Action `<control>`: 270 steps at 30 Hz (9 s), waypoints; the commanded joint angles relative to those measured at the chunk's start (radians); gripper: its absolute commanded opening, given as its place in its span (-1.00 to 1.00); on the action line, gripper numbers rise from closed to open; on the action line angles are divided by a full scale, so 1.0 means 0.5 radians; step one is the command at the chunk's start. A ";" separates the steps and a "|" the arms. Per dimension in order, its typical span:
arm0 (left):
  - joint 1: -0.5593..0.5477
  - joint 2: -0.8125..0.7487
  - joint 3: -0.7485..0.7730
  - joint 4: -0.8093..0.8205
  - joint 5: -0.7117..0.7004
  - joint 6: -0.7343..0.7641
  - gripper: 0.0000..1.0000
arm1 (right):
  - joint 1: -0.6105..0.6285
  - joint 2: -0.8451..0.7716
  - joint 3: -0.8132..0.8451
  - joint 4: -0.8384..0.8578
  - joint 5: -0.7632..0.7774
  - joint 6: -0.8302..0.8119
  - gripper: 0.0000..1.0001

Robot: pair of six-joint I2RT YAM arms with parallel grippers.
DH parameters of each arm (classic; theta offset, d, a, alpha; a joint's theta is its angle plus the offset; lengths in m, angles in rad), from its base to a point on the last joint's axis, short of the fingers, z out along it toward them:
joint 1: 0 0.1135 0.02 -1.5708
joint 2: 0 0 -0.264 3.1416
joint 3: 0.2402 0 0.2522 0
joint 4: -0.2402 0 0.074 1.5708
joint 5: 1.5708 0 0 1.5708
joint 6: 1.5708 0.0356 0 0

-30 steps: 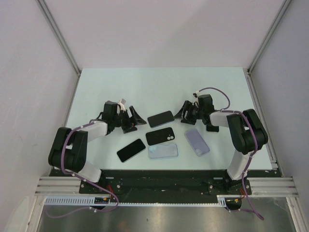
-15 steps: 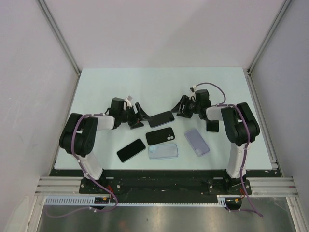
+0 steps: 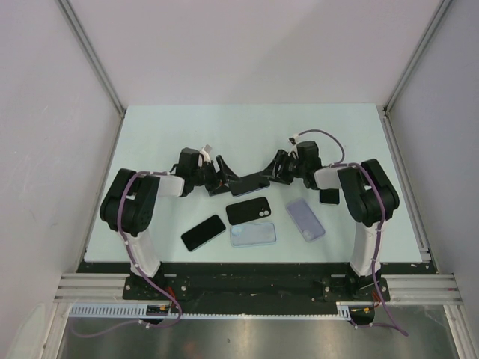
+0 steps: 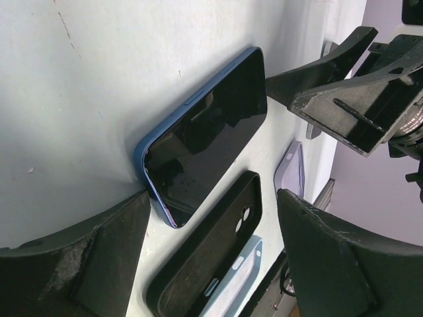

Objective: Put the phone into the phone case

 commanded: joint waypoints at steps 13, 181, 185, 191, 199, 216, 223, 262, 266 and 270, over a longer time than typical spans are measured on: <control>-0.059 -0.216 -0.004 -0.012 0.052 -0.021 0.66 | 0.093 -0.170 -0.372 0.031 -0.171 0.130 0.11; -0.406 -1.815 -0.198 -1.825 -1.159 0.586 1.00 | 0.194 -1.517 -0.832 -0.199 -0.591 0.308 -1.00; -0.663 -1.704 -0.198 -1.837 -1.255 0.501 1.00 | 0.188 -1.591 -0.872 -0.310 -0.567 0.258 -1.00; -0.884 -1.588 -0.207 -1.837 -1.368 0.350 1.00 | 0.185 -1.723 -1.010 -0.304 -0.560 0.314 -1.00; -0.912 -1.603 -0.250 -1.828 -1.353 0.289 0.97 | 0.185 -1.738 -1.044 -0.282 -0.588 0.317 -1.00; -0.912 -1.293 -0.342 -1.451 -0.939 0.289 0.18 | 0.188 -1.530 -1.069 -0.331 -0.637 0.145 -1.00; -0.912 -1.131 -0.388 -1.282 -0.804 0.255 0.13 | 0.207 -1.349 -1.069 -0.313 -0.674 0.059 -1.00; -0.826 -0.962 -0.778 -0.644 -0.641 0.052 -0.14 | 0.642 -0.459 -1.201 0.803 -0.493 0.614 -1.00; -0.826 -0.983 -0.775 -0.644 -0.653 0.089 -0.08 | 0.651 -0.385 -1.256 0.972 -0.514 0.700 -1.00; -0.826 -1.032 -0.762 -0.644 -0.641 0.123 0.04 | 0.655 -0.361 -1.293 1.016 -0.484 0.709 -1.00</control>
